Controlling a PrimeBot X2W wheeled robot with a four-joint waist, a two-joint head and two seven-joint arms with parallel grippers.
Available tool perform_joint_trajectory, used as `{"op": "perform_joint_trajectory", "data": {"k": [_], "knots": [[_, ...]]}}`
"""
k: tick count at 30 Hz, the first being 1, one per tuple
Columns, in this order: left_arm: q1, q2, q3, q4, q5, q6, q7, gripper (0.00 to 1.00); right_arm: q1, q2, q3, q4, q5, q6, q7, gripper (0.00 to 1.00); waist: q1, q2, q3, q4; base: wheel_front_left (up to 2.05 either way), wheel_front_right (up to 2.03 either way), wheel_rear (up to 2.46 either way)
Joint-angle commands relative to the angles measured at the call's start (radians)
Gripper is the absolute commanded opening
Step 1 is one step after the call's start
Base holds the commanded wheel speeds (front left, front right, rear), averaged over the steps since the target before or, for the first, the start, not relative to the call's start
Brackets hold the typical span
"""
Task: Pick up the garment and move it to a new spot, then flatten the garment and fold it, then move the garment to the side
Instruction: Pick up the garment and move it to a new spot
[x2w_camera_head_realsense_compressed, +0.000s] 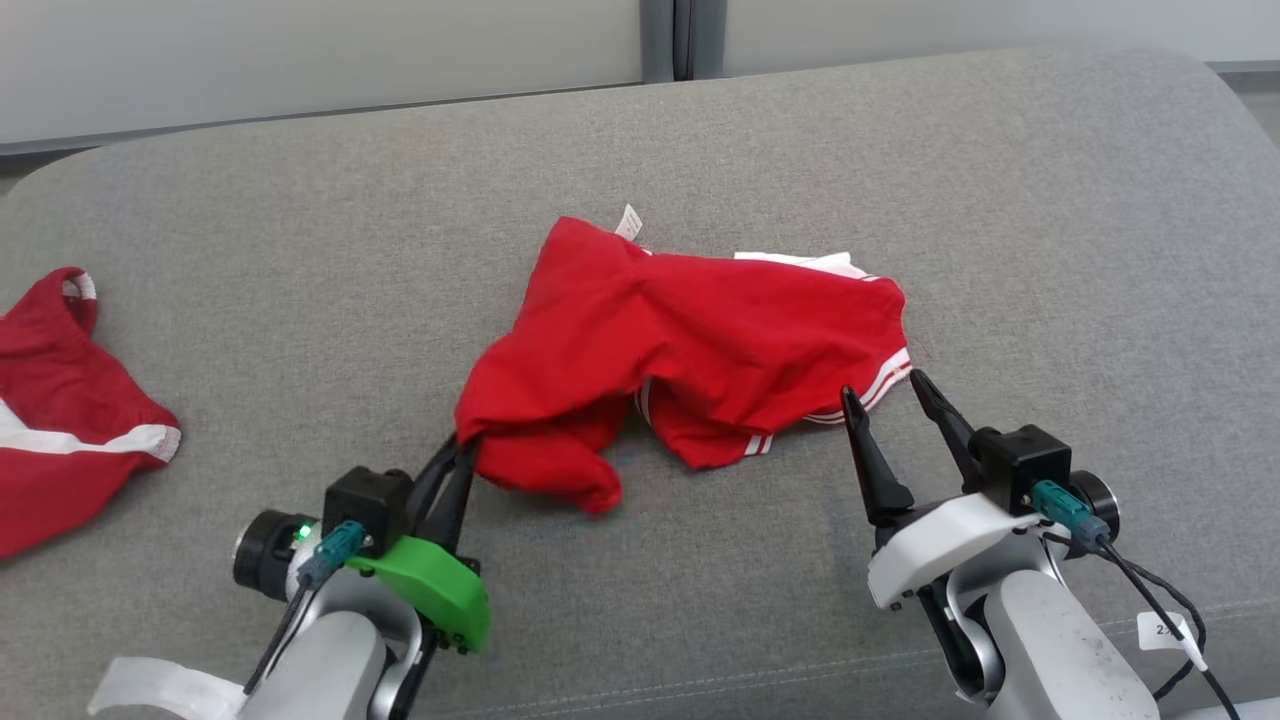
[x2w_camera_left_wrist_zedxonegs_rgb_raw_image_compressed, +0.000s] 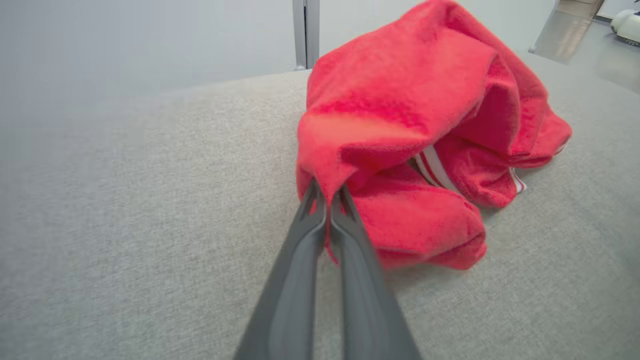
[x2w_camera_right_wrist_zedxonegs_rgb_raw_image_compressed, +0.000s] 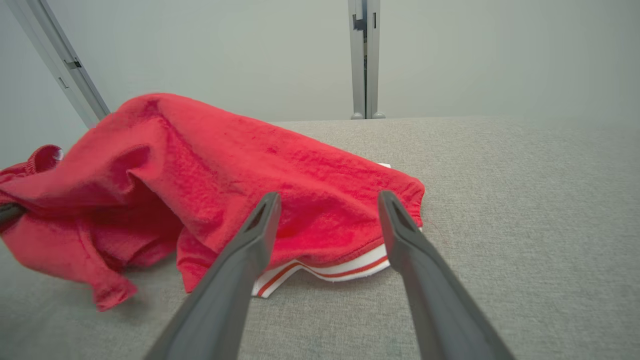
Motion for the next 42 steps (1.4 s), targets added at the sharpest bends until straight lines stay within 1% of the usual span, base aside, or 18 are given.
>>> {"op": "perform_joint_trajectory", "data": {"k": [1,6,12,16,20,24,26,27,28,32,36,42], "knots": [[0.013,0.016,0.009,-0.016,0.011,0.010,-0.003,0.00,0.009,-0.004,-0.001,0.001,0.007,0.000,-0.003,1.00,0.0000,0.0000,-0.006,0.008,0.00,0.00,0.00],[0.041,0.074,0.029,-0.103,0.047,0.050,0.002,0.00,0.024,-0.003,0.000,0.001,0.004,0.000,-0.003,1.00,0.0000,0.0000,-0.016,0.031,0.00,0.00,0.00],[0.086,0.147,0.013,-0.214,0.087,0.094,0.080,0.00,0.026,-0.002,0.005,0.003,0.006,0.000,-0.003,1.00,0.0000,0.0000,-0.020,0.053,0.00,0.00,0.00],[0.120,0.174,-0.006,-0.265,0.093,0.098,0.129,0.00,0.025,-0.001,0.008,0.005,0.006,0.000,-0.003,1.00,0.0000,0.0000,-0.017,0.062,0.00,0.00,0.00],[0.143,0.159,-0.024,-0.246,0.070,0.078,0.146,0.00,0.015,-0.001,0.012,0.009,0.010,0.000,-0.003,1.00,0.0000,0.0000,-0.016,0.062,0.00,0.00,0.00],[0.150,0.119,-0.035,-0.186,0.026,0.046,0.124,0.00,0.008,-0.001,0.015,0.012,0.013,0.000,-0.003,1.00,0.0000,0.0000,-0.015,0.058,0.00,0.00,0.00],[0.133,0.090,-0.042,-0.129,0.013,0.024,0.097,0.02,0.005,-0.005,0.014,0.012,0.016,0.000,-0.003,1.00,0.0000,0.0000,-0.012,0.055,0.00,0.00,0.00],[0.125,0.083,-0.043,-0.111,0.014,0.021,0.086,0.43,0.006,-0.005,0.014,0.011,0.016,0.000,-0.003,1.00,0.0000,0.0000,-0.011,0.054,0.00,0.00,0.00],[0.118,0.079,-0.041,-0.093,0.016,0.026,0.078,1.00,0.006,-0.005,0.013,0.010,0.016,0.000,-0.003,1.00,0.0000,0.0000,-0.010,0.053,0.00,0.00,0.00],[0.107,0.061,-0.038,-0.045,0.011,0.029,0.057,1.00,0.009,-0.007,0.009,0.007,0.016,0.000,-0.003,1.00,0.0000,0.0000,-0.008,0.052,0.00,0.00,0.00],[0.096,0.060,-0.027,-0.006,0.005,0.035,0.037,1.00,0.015,-0.007,0.001,0.003,0.012,0.000,-0.003,1.00,0.0000,0.0000,-0.007,0.057,0.00,0.00,0.00],[0.121,0.062,-0.008,-0.029,0.002,0.063,0.019,1.00,0.018,-0.006,-0.005,0.001,0.007,0.000,-0.003,1.00,0.0000,0.0000,-0.005,0.074,0.00,0.00,0.00]]}}
